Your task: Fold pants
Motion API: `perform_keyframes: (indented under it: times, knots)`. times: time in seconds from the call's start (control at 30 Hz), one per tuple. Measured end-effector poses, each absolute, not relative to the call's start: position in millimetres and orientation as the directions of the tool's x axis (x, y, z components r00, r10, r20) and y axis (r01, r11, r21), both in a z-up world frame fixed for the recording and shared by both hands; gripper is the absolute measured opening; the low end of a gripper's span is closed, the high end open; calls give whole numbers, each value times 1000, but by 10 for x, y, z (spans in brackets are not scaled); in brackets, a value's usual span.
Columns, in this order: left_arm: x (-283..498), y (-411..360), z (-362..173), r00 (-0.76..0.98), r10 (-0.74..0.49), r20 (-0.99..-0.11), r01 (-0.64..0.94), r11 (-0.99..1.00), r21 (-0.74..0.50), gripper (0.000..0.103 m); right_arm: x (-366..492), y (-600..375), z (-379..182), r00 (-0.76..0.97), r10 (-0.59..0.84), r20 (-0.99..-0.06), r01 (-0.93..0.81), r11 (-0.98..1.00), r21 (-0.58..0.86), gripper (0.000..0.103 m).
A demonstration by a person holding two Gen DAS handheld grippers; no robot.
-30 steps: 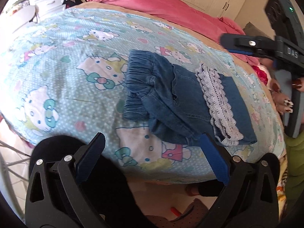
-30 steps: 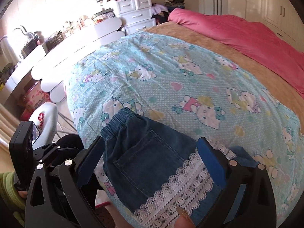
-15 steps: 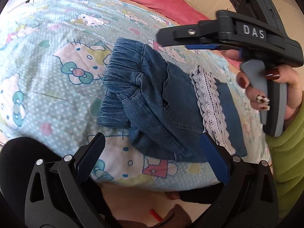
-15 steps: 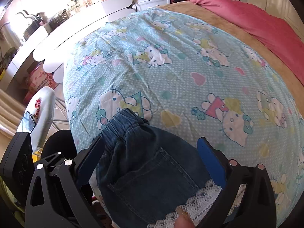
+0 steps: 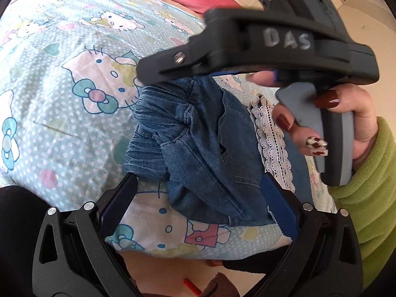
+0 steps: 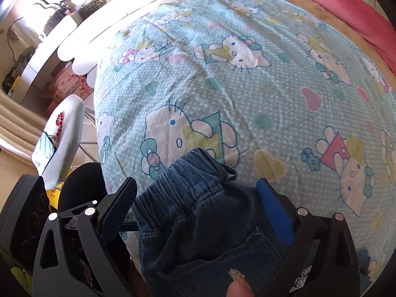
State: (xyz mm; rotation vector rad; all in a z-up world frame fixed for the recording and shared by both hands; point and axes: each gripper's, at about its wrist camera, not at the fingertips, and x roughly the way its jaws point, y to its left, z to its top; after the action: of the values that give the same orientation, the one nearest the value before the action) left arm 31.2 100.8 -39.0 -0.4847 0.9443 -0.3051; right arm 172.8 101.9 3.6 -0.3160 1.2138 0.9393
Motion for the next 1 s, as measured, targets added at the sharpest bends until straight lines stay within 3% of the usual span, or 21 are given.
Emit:
perform_keyframes:
  times: [0.07,0.13,0.33,0.9,1.0]
  knots:
    - [326,1046,-387,556,-456,-695,39,849,-526,93,1721,1050,-39,25,433,-901,-757,597,266,77]
    - [343,1049,-392,554,-458,-696,36,848,-529,93,1699,1060,-107,14,426,-904,-764,588,266,58]
    - [307,1093,-401,561,-465,-685,35,840,-541,93,1707,808,-11,30,496,-868,-744,591,312,29]
    - [510,986,-89,532,-593,-605,136,765,-630,93,1604,-356,573,148,711,-687,-675,581,455,26]
    - [581,868,-71,513,-629,-585,160,739,-654,93,1620,-621,591,170,734,-658,-650,585,485,29]
